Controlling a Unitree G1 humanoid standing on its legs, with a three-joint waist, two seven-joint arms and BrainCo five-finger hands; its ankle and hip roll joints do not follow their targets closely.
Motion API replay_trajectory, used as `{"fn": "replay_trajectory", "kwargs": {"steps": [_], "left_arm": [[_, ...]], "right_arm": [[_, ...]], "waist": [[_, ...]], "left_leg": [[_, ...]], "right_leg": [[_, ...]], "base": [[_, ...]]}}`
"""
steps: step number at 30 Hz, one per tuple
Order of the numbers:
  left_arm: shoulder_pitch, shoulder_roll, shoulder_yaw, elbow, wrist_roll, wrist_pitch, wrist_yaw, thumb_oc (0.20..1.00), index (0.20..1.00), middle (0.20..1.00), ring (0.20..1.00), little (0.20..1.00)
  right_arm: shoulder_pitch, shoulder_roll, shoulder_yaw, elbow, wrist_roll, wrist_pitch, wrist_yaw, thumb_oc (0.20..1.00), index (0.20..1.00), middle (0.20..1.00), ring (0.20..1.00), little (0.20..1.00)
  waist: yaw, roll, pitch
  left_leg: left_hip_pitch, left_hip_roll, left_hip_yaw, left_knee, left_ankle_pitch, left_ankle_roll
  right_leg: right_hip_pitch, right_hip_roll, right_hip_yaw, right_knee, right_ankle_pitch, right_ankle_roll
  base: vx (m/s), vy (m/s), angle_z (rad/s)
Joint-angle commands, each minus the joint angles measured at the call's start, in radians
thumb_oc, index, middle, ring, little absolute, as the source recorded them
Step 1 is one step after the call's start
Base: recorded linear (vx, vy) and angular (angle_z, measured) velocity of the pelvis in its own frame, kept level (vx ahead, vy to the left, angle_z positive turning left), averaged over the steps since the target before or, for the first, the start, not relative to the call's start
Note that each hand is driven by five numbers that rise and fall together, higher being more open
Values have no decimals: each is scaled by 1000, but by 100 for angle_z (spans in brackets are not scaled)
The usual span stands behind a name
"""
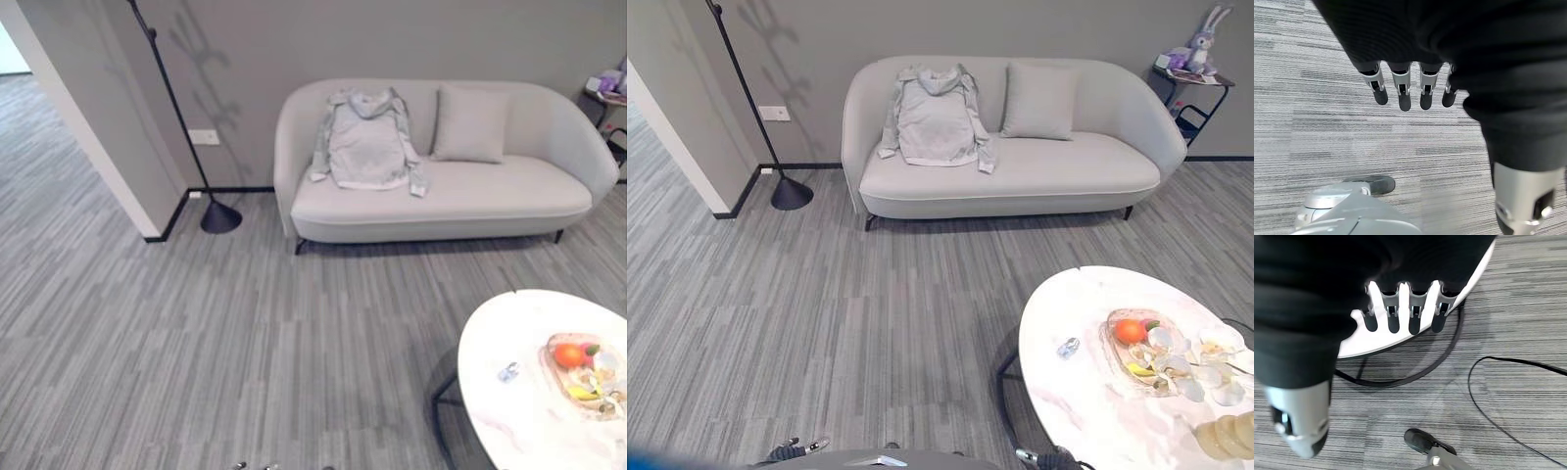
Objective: Hang the clothes on the sofa on the clothes rack.
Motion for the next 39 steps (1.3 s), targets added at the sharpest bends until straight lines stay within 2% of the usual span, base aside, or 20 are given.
{"fn": "replay_trajectory", "kwargs": {"steps": [1, 16, 23, 25, 28, 30, 31, 32, 34, 35, 36, 38, 39], "left_arm": [[-89, 2, -41, 52, 40, -19, 8, 1000, 1000, 1000, 1000, 1000], [-89, 2, -44, 65, 52, -14, 10, 1000, 1000, 1000, 1000, 1000], [-103, 13, -47, 62, 54, -13, 11, 1000, 1000, 1000, 1000, 1000], [-111, 21, -51, 58, 57, -12, 8, 1000, 1000, 1000, 1000, 1000], [-117, 28, -55, 43, 56, -11, 4, 1000, 1000, 1000, 1000, 1000], [-120, 34, -57, 45, 53, -8, 5, 1000, 1000, 1000, 1000, 1000], [-123, 41, -58, 39, 43, -14, 11, 1000, 1000, 1000, 1000, 1000], [-128, 43, -61, 38, 43, -17, 13, 1000, 1000, 1000, 1000, 1000], [-135, 43, -63, 44, 47, -21, 19, 1000, 1000, 1000, 1000, 1000], [-134, 39, -54, 46, 44, -23, 22, 1000, 1000, 1000, 1000, 1000], [-132, 38, -45, 48, 43, -26, 23, 1000, 1000, 1000, 1000, 1000], [-125, 33, -34, 49, 38, -28, 21, 1000, 1000, 1000, 1000, 1000], [-121, 32, -27, 55, 38, -30, 20, 1000, 1000, 1000, 1000, 1000]], "right_arm": [[-74, -25, -12, 15, 33, -6, 5, 1000, 1000, 1000, 1000, 1000], [-87, -30, -5, 0, 27, -1, 8, 1000, 1000, 1000, 1000, 1000], [-100, -25, -5, -12, 30, 6, 6, 1000, 1000, 1000, 1000, 1000], [-115, -26, -16, -23, 44, 5, 4, 1000, 1000, 1000, 1000, 1000], [-125, -32, -24, -41, 48, 0, 3, 1000, 1000, 1000, 1000, 1000], [-126, -28, -32, -45, 60, -2, -3, 1000, 1000, 1000, 1000, 1000], [-123, -26, -42, -51, 79, -7, -12, 1000, 1000, 1000, 1000, 1000], [-124, -29, -45, -51, 84, -8, -14, 1000, 1000, 1000, 1000, 1000], [-130, -33, -48, -52, 89, -7, -20, 1000, 1000, 1000, 1000, 1000], [-129, -33, -49, -52, 88, -4, -23, 1000, 1000, 1000, 1000, 1000], [-128, -31, -49, -54, 83, -1, -25, 1000, 1000, 1000, 1000, 1000], [-121, -29, -46, -54, 74, -1, -29, 1000, 1000, 1000, 1000, 1000], [-116, -28, -42, -49, 68, -3, -30, 1000, 1000, 1000, 1000, 1000]], "waist": [[20, 16, 50], [27, 15, 58], [35, 14, 71], [33, 17, 89], [23, 34, 127], [16, 42, 144], [8, 42, 154], [3, 40, 159], [-11, 35, 169], [-25, 37, 174], [-27, 38, 173], [-25, 36, 167], [-22, 27, 158]], "left_leg": [[72, 36, 16, 11, -76, -75], [52, 25, 9, 11, -76, -62], [21, 6, 4, 11, -74, -36], [-4, -4, 11, 35, -88, -11], [-29, -18, 17, 99, -127, 24], [-29, -12, 15, 116, -138, 31], [-4, -11, -3, 109, -157, 27], [11, -15, -12, 98, -164, 24], [54, -18, -31, 74, -186, 12], [102, -10, -43, 60, -210, -2], [135, -1, -45, 48, -226, -10], [179, 11, -38, 29, -242, -22], [209, 15, -44, 13, -255, -30]], "right_leg": [[11, -80, -18, 17, -24, 143], [-10, -86, -5, 17, -8, 150], [-54, -108, 13, 36, 7, 161], [-118, -130, 36, 133, -5, 160], [-246, -181, 38, 374, 11, 150], [-302, -191, 38, 480, 26, 134], [-346, -176, 45, 439, 19, 125], [-351, -164, 46, 382, 29, 131], [-382, -154, 34, 219, 86, 163], [-415, -144, -1, 76, 131, 192], [-437, -138, -36, 24, 147, 207], [-470, -145, -111, 17, 145, 223], [-465, -144, -143, 17, 164, 224]], "base": [[0, 0, 0], [0, 22, 0], [-14, 92, -2], [-59, 220, -11], [-14, 233, -47], [137, 147, -10], [293, 53, 9], [363, -10, 9], [374, -94, 11], [518, -126, 17], [549, -133, 8], [429, -117, 18], [476, -146, 31]]}}
